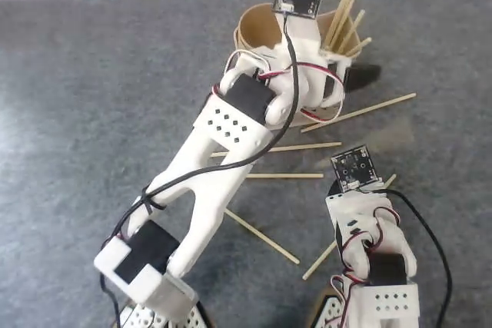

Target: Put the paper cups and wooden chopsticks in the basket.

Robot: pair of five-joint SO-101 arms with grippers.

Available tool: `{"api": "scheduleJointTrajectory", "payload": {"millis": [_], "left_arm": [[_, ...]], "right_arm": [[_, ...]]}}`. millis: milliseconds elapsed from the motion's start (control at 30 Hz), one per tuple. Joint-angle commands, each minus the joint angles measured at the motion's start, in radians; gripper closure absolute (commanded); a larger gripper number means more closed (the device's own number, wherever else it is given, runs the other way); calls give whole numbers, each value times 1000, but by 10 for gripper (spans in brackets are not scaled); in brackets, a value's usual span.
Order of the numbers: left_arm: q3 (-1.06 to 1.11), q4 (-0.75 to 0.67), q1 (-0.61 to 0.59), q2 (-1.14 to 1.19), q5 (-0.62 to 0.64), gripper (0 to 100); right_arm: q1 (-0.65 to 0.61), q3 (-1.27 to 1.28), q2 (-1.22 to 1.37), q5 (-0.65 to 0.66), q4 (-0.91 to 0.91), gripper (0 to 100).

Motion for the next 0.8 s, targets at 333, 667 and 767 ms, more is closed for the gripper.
{"api": "scheduleJointTrajectory", "payload": {"millis": [333, 667, 767], "left_arm": [[-5, 124, -5, -206, 11, 577], [-5, 470, -18, -485, 9, 577], [-4, 600, -32, -523, 14, 577]], "right_arm": [[-5, 20, 2, 12, -12, 992], [-8, 20, -7, 11, -12, 992], [-7, 20, -8, 11, -21, 992]]}}
